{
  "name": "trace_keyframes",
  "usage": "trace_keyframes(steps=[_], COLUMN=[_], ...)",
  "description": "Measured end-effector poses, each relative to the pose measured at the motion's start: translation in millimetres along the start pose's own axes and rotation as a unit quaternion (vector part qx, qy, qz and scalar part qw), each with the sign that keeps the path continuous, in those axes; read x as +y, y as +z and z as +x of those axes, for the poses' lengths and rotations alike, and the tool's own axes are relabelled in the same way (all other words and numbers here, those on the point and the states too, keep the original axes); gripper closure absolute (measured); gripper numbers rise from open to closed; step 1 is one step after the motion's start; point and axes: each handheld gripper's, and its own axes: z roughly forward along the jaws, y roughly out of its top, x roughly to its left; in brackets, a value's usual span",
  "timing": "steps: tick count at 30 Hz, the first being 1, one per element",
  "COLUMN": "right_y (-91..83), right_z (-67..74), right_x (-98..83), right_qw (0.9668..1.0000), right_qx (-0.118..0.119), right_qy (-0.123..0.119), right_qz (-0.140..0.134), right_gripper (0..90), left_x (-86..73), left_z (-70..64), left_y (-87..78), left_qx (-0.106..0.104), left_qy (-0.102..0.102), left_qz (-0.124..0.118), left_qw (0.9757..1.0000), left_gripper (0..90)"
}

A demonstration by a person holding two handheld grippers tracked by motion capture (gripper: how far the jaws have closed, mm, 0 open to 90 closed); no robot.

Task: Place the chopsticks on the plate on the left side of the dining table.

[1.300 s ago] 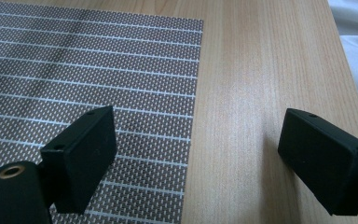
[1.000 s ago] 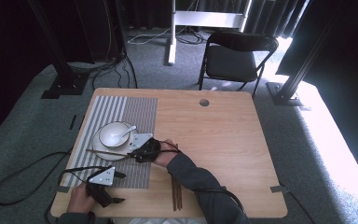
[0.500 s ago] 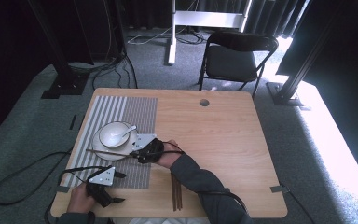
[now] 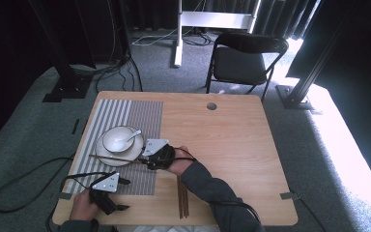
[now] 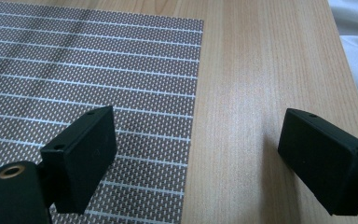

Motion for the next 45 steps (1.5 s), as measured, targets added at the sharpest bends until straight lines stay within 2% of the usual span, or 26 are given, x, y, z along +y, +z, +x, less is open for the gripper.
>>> trace_keyframes(steps=[45], right_y=[-31.7], right_z=[2.9], right_x=[-25.9], right_qw=[0.9989], right_qx=[-0.029], right_qy=[0.034], right_qz=[-0.014], right_gripper=[56.4], left_x=[-0.1], left_z=[0.1], left_y=[0.1], left_qx=[0.0], left_qy=[0.001], left_qz=[0.0], left_qw=[1.0], left_gripper=[11.7])
